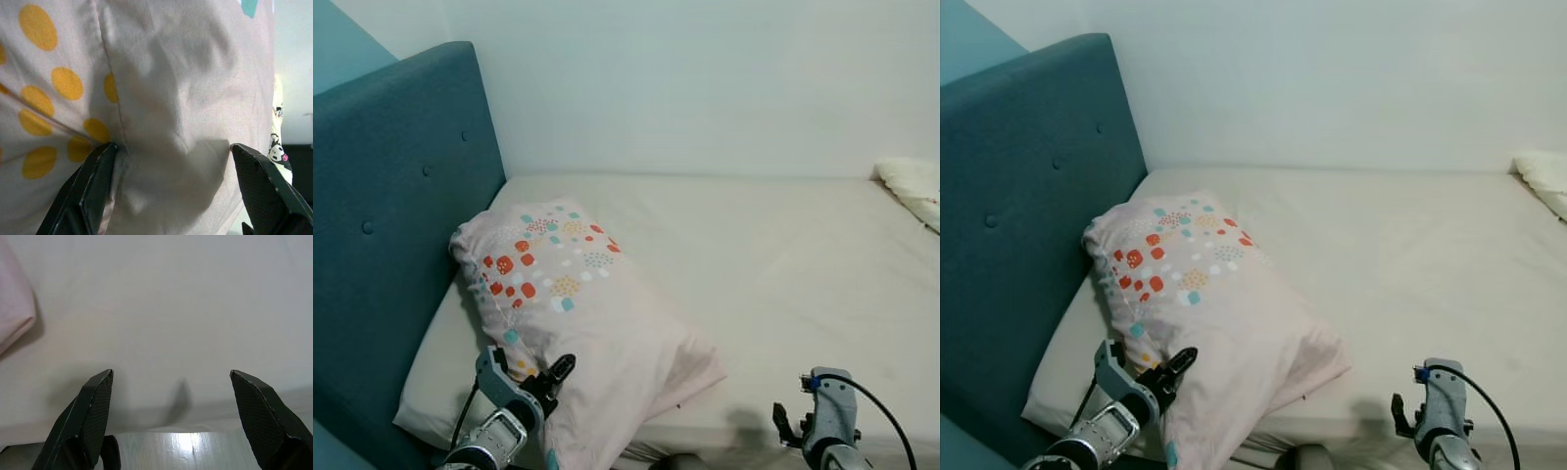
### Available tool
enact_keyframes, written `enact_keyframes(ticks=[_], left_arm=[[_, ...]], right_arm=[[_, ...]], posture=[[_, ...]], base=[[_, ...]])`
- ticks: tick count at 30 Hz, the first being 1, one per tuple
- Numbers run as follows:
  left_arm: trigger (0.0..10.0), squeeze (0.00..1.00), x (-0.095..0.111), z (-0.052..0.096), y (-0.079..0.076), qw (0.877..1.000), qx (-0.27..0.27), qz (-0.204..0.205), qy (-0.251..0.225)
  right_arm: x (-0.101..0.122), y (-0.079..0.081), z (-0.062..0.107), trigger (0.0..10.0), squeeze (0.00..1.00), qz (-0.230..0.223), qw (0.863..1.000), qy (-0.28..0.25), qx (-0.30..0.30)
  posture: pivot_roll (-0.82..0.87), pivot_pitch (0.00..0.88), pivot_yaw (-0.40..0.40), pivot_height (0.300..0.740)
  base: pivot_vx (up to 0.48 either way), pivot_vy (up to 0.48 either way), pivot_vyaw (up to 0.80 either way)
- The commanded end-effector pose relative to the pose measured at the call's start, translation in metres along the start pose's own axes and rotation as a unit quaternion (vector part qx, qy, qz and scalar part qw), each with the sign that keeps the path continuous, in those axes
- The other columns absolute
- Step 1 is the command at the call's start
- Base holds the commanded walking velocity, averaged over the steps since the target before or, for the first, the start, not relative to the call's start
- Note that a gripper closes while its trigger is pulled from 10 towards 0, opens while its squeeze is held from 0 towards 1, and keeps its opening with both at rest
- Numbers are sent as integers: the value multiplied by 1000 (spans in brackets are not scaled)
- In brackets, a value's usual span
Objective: Clean up the room
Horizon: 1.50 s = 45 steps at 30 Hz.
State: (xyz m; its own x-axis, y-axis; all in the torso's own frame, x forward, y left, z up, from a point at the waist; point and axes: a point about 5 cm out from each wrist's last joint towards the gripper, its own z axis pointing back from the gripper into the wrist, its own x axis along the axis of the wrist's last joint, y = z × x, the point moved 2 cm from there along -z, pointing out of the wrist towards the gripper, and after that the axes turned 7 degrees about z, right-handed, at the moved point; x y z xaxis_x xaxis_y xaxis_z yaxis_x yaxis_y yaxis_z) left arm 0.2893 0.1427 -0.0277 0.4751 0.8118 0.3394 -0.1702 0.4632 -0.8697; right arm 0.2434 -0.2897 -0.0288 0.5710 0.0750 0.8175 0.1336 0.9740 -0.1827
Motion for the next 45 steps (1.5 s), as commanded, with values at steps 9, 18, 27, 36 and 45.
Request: enact_keyframes(ticks=[9,18,27,36,45], left_arm=[[9255,0,-16,-11,-12,994,5,-96,47],[0,0,-44,-33,-53,988,-47,-116,91],[0,0,-33,-35,-51,971,-3,-218,96],[0,0,75,-38,-78,875,99,-471,-44],[0,0,154,-33,-159,728,100,-659,-161]], right_arm=[[0,3,2,10000,0,-3,1000,-3,5],[3,-3,3,10000,0,-13,1000,-6,-8],[4,-2,3,10000,0,-21,1000,-11,-15],[7,5,1,10000,0,-34,999,-15,-18],[19,14,-6,10000,0,-48,998,-28,-20]], posture=[[-186,33,-16,625],[-185,38,-1,625],[-177,32,23,625],[-146,3,46,625],[-134,0,71,625]], base=[[0,0,0],[0,0,0],[0,0,0],[0,0,0],[0,0,0]])
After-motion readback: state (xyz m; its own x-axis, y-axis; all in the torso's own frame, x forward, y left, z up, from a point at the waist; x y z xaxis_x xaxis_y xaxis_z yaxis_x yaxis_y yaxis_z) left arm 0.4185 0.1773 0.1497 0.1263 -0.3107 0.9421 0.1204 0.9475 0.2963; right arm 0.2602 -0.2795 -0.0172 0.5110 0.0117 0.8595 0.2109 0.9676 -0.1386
